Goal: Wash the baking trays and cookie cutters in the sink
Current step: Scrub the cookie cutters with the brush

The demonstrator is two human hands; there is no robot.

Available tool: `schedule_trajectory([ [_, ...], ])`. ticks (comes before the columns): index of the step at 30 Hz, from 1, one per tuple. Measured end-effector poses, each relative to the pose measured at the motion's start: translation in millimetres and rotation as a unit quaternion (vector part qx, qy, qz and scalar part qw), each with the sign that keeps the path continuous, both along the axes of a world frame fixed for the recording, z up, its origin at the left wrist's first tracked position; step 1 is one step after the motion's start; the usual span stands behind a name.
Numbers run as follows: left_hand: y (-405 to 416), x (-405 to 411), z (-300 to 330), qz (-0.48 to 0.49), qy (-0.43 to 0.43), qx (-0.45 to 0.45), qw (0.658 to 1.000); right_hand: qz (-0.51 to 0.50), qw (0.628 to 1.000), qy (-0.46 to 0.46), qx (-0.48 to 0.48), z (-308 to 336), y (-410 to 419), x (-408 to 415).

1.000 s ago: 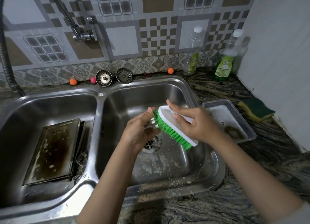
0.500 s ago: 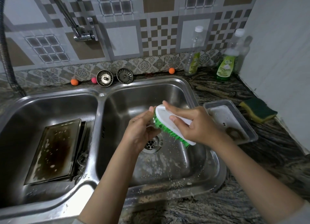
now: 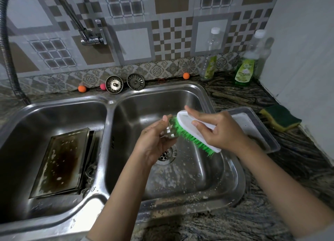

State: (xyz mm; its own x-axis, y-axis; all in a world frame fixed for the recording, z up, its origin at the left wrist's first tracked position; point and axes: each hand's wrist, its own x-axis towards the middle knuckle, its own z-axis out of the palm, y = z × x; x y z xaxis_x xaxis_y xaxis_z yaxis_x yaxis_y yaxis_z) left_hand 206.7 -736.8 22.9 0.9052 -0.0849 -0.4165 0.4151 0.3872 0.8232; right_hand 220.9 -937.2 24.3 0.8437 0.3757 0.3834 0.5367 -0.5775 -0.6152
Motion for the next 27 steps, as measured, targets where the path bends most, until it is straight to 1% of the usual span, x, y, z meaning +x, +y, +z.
schedule_trajectory([
  [3, -0.3, 3.8, 2.7, -0.005, -0.009, -0.006, 1.0, -0.021, 0.999, -0.006, 0.031, 6.8, 1.1, -0.5],
  [5, 0.3, 6.0, 3.1, -0.008, -0.013, -0.001, 1.0, -0.004, 0.998, -0.008, 0.058, 9.1, 7.2, -3.8],
  [8, -0.5, 5.0, 2.6, -0.018, -0.016, 0.005, 1.0, 0.0, 0.999, -0.015, 0.036, 4.0, 10.6, -6.6],
  [10, 0.6, 1.5, 0.9, -0.018, -0.021, -0.006, 1.0, -0.032, 0.999, 0.002, 0.015, 3.7, 5.3, -3.9],
  [11, 2.0, -0.3, 0.2, -0.015, -0.024, -0.016, 0.999, -0.05, 0.998, 0.011, 0.021, 4.7, 1.9, -3.0],
  [12, 3.3, -1.6, -0.7, -0.012, -0.028, -0.024, 0.999, -0.068, 0.996, 0.022, 0.047, 6.2, -0.3, -2.7],
  [13, 4.2, -2.4, -1.4, -0.009, -0.034, -0.026, 0.999, -0.078, 0.992, 0.037, 0.096, 8.7, -0.7, -2.9],
  [15, 4.3, -2.3, -3.1, -0.008, -0.053, -0.007, 0.999, -0.062, 0.973, 0.075, 0.207, 12.6, 4.3, -4.1],
  [17, 1.8, -1.0, -2.8, -0.008, -0.076, -0.002, 0.997, -0.046, 0.957, 0.109, 0.265, 13.9, 17.0, -9.3],
  [20, -0.9, 0.4, -1.3, 0.016, -0.103, -0.027, 0.994, -0.056, 0.945, 0.132, 0.294, 0.5, 31.9, -20.4],
  [23, 3.2, -0.3, -3.2, 0.051, -0.098, -0.041, 0.993, -0.047, 0.949, 0.151, 0.272, -11.3, 29.0, -27.2],
  [25, 5.6, -1.2, -6.9, 0.059, -0.102, -0.037, 0.992, -0.042, 0.95, 0.164, 0.263, -11.3, 22.6, -28.3],
  [27, 3.3, -2.0, -8.9, 0.055, -0.105, -0.021, 0.993, -0.06, 0.945, 0.155, 0.282, -5.7, 17.7, -25.6],
])
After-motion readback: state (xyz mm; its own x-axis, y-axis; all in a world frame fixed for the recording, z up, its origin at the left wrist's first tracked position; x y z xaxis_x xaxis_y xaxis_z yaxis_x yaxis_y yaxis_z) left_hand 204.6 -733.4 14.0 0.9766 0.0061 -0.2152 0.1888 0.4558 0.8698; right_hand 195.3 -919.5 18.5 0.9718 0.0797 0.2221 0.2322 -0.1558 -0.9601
